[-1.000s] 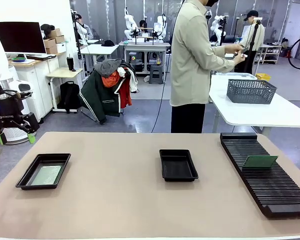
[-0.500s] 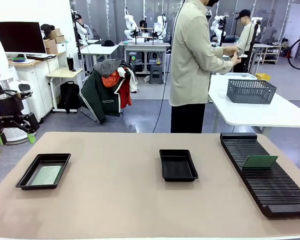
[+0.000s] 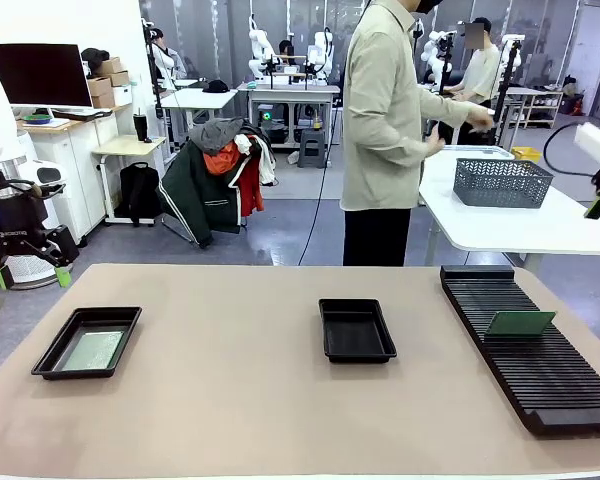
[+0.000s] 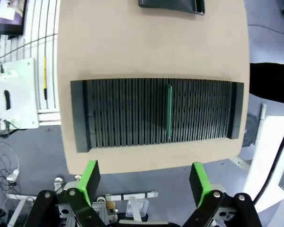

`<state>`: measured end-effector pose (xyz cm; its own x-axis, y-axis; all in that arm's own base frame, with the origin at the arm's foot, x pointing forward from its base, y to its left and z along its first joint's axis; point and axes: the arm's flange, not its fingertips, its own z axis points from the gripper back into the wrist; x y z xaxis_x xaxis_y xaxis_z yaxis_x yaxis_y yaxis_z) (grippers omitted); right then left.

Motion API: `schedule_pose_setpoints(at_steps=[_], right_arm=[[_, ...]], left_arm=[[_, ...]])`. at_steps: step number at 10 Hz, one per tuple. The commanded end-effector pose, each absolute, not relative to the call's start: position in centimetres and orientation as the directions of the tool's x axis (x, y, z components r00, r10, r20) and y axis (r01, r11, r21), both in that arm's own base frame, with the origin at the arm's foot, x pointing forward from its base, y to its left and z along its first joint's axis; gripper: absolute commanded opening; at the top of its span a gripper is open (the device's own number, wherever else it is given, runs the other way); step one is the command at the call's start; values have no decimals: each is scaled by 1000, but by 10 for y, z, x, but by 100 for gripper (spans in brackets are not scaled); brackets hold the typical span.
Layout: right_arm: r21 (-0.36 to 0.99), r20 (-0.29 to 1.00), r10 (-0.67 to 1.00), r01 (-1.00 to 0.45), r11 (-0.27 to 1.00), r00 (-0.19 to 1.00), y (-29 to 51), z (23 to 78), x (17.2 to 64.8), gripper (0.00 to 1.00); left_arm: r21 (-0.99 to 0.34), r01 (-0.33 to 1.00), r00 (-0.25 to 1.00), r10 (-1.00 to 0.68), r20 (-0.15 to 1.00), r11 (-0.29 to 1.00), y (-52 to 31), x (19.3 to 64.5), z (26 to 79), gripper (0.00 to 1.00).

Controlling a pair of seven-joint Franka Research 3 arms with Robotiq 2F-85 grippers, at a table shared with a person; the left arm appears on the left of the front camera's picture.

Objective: Inspect and transfer BCBs to ESD trays.
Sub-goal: Pick up the Blank PCB from the PCB Rack and place it in the right ESD tray.

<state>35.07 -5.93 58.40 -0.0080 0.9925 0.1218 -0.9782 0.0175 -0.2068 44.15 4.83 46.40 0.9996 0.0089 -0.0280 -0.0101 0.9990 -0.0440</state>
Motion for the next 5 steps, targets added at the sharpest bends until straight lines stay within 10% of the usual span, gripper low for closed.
schedule_pose_setpoints(at_steps=[1, 5], right_arm=[[-220, 115, 992, -975, -23, -49, -65, 552, 364, 100], [-220, 111, 989, -973, -69, -95, -62, 491, 391, 100]], left_arm=[[-45, -9, 1000, 8, -26, 999, 49, 442, 463, 100], [-45, -9, 1000, 8, -26, 999, 49, 442, 463, 100]])
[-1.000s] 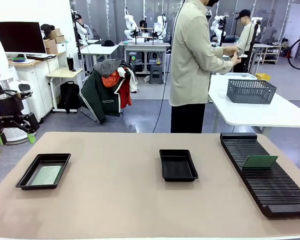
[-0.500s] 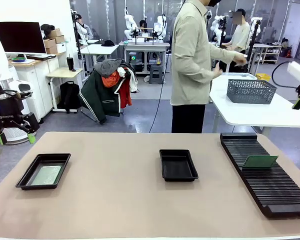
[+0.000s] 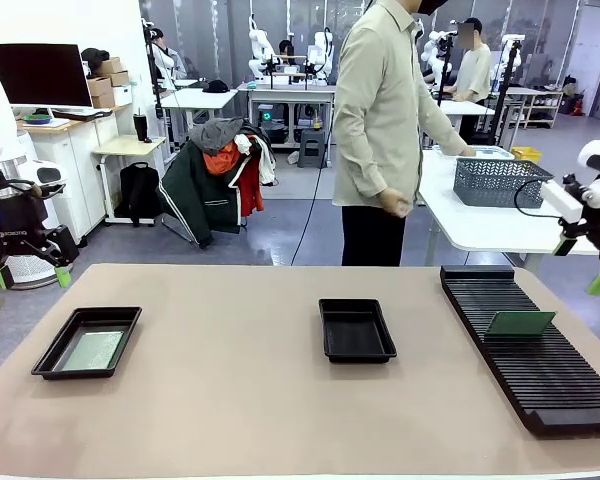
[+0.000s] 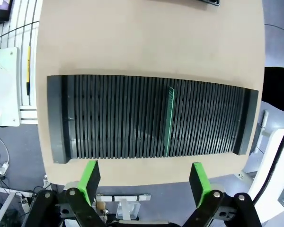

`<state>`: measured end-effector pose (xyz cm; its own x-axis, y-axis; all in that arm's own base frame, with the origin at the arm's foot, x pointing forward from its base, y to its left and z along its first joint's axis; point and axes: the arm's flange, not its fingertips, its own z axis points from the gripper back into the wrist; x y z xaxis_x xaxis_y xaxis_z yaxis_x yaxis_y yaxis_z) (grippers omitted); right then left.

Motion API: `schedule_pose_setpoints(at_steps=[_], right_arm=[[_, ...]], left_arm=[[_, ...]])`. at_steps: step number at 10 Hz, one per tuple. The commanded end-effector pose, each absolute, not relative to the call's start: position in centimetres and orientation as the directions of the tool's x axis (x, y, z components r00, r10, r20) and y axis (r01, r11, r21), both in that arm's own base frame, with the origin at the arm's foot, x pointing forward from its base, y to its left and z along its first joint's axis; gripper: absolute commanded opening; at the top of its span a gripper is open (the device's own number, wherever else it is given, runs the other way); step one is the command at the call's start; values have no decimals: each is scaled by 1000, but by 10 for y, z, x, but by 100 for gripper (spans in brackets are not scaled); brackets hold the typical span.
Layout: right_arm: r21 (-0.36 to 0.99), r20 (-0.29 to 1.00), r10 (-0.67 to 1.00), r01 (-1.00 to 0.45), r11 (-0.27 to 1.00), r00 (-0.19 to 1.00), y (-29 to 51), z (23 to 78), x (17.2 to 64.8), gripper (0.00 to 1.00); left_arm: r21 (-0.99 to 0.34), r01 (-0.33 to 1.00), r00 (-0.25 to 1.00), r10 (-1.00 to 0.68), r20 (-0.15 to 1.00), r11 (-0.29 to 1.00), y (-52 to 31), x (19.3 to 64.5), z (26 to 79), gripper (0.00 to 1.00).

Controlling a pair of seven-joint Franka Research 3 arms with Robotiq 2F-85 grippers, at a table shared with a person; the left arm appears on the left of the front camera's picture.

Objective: Inspect and transfer BCBs to ESD trays.
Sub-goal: Pick up the Blank PCB from the PCB Rack and place it in the right ESD tray.

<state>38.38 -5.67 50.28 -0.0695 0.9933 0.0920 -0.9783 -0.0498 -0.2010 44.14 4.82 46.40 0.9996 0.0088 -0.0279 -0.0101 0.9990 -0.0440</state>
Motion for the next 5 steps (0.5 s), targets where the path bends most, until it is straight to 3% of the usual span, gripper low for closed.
schedule_pose_setpoints(at_steps=[1, 5], right_arm=[[-219, 109, 989, -973, -72, -97, -62, 476, 399, 100], [-207, 123, 986, -975, -82, -109, -62, 431, 421, 100]], left_arm=[[-45, -9, 1000, 8, -26, 999, 49, 442, 463, 100], [-45, -9, 1000, 8, -26, 999, 49, 442, 463, 100]])
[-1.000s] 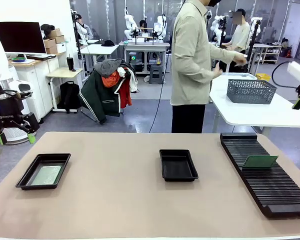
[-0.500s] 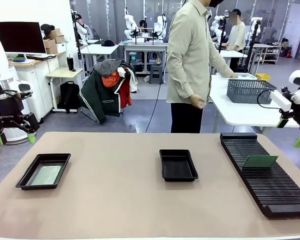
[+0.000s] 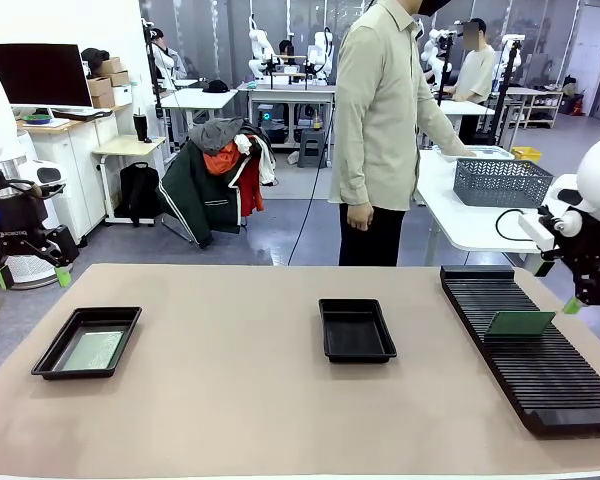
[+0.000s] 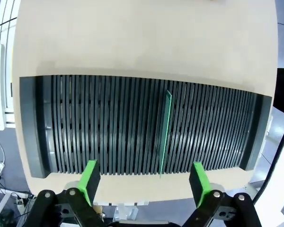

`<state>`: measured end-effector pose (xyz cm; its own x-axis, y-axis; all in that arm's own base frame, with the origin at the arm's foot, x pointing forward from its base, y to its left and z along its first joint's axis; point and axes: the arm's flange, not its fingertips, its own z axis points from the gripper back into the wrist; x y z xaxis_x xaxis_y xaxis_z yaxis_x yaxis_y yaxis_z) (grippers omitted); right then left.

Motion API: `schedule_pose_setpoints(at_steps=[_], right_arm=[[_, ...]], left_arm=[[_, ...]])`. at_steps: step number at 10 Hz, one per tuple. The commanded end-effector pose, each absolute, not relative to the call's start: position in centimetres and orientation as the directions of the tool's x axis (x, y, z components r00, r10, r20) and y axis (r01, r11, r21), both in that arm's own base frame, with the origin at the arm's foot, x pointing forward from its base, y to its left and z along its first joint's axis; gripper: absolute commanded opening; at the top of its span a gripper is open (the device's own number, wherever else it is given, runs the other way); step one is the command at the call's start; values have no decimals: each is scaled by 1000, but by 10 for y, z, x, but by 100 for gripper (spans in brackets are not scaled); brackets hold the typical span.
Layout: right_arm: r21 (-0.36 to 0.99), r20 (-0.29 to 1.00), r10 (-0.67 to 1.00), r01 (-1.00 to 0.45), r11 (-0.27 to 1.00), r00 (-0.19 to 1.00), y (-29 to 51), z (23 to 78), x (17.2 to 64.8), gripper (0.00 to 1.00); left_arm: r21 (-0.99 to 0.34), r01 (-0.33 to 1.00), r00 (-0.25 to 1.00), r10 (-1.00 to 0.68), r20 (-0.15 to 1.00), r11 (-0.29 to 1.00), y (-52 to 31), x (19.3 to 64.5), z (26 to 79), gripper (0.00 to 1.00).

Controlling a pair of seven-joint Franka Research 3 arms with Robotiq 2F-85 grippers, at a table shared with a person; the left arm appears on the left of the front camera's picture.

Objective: Inspect and transfer BCBs to ESD trays.
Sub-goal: Pick up the Blank PCB from the PCB Rack and place it in the right ESD tray.

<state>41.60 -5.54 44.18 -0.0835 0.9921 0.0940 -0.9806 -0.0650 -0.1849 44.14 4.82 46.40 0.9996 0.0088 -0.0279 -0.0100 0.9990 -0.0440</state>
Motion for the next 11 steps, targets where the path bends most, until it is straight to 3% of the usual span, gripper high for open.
schedule_pose_setpoints(at_steps=[1, 11], right_arm=[[-206, 122, 987, -975, -76, -103, -59, 425, 426, 100], [-166, 108, 991, -985, -56, -75, -59, 366, 471, 100]], left_arm=[[-45, -9, 1000, 8, -26, 999, 49, 442, 463, 100], [-45, -9, 1000, 8, -26, 999, 49, 442, 463, 100]])
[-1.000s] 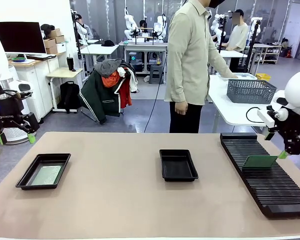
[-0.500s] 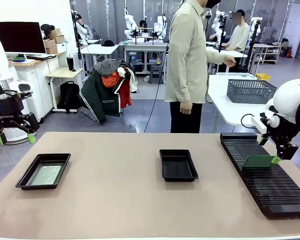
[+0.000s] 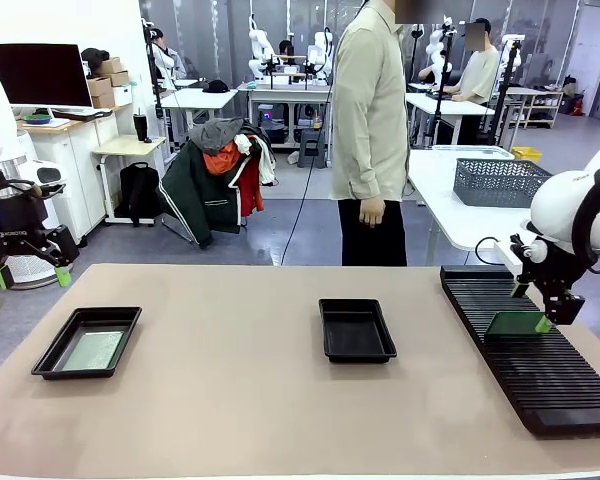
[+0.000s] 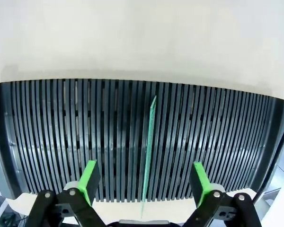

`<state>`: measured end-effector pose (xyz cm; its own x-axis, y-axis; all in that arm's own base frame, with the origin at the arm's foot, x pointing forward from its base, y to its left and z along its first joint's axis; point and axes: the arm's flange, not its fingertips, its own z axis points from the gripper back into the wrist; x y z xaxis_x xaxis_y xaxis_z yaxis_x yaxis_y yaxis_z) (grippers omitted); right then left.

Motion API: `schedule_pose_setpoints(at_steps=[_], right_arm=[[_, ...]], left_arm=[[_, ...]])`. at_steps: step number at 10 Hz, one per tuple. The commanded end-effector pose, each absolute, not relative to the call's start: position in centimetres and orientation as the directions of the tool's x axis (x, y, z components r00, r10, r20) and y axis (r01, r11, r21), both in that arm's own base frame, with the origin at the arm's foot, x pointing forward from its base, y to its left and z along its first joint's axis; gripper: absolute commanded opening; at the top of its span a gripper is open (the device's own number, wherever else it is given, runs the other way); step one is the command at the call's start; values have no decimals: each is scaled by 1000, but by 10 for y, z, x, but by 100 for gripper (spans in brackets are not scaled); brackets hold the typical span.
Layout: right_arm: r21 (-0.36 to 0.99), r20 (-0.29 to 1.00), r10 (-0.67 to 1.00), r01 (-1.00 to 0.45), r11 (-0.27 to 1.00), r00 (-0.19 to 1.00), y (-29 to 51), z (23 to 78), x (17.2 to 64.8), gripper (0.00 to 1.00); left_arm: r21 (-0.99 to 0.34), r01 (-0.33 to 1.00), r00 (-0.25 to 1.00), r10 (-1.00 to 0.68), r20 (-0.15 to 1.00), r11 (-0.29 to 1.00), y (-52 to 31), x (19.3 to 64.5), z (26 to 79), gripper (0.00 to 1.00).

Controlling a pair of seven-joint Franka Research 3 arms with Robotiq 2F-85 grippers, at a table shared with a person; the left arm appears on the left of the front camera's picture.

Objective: Inspect and transfer BCBs to ESD trays.
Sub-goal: Pick up the Blank PCB from the PCB Rack and place it in the right ESD tray.

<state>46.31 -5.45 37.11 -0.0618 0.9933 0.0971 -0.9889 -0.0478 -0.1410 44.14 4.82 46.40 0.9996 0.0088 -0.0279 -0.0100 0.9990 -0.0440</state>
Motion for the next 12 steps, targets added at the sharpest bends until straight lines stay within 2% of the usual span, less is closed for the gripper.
schedule_pose_setpoints(at_steps=[1, 12], right_arm=[[-161, 102, 992, -986, -53, -70, -59, 362, 473, 100], [-124, 76, 995, -991, -49, -59, -56, 353, 471, 100]], left_arm=[[-45, -9, 1000, 8, -26, 999, 49, 442, 463, 100], [-45, -9, 1000, 8, -26, 999, 49, 442, 463, 100]])
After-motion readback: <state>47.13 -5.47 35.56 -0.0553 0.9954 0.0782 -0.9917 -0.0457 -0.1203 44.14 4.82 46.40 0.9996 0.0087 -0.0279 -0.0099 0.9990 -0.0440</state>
